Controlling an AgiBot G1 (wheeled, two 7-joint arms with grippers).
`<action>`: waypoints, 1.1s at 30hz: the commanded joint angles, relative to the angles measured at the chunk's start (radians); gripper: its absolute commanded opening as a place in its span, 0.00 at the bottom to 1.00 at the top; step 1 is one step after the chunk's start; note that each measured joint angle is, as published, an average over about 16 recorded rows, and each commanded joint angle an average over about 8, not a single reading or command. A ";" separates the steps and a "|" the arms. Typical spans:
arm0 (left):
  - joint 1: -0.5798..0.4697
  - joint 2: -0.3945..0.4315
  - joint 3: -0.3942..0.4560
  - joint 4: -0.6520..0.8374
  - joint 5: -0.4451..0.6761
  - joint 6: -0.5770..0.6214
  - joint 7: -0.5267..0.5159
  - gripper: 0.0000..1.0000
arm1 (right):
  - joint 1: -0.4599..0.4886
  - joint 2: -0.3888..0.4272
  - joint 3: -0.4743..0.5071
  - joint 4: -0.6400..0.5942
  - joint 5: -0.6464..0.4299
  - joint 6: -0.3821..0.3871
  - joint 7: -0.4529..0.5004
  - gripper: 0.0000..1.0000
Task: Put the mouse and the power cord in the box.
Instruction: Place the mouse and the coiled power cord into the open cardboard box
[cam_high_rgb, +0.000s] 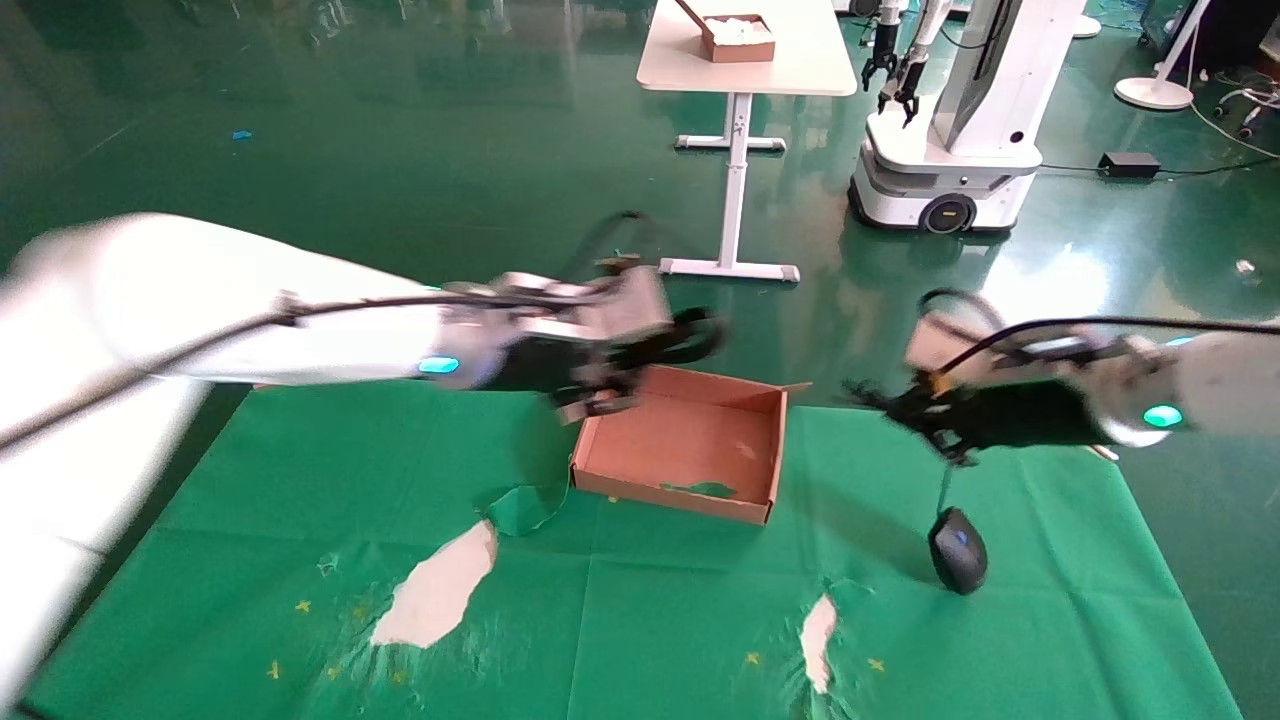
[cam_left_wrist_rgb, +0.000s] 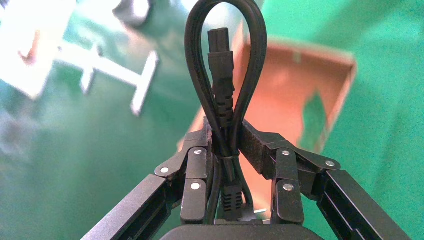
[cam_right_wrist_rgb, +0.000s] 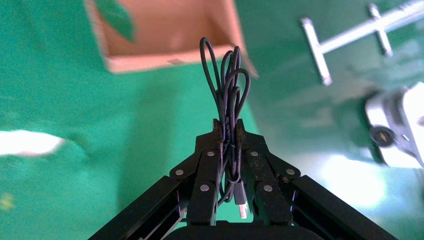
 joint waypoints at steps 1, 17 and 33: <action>0.011 0.048 0.001 0.023 -0.016 -0.066 0.061 0.00 | 0.020 0.016 0.007 -0.009 -0.004 0.009 0.005 0.00; 0.050 0.063 0.388 0.068 -0.159 -0.408 0.214 1.00 | 0.040 0.144 0.018 0.128 -0.030 -0.049 0.099 0.00; 0.004 0.062 0.562 0.083 -0.283 -0.482 0.180 1.00 | 0.018 0.152 0.016 0.236 -0.030 -0.067 0.157 0.00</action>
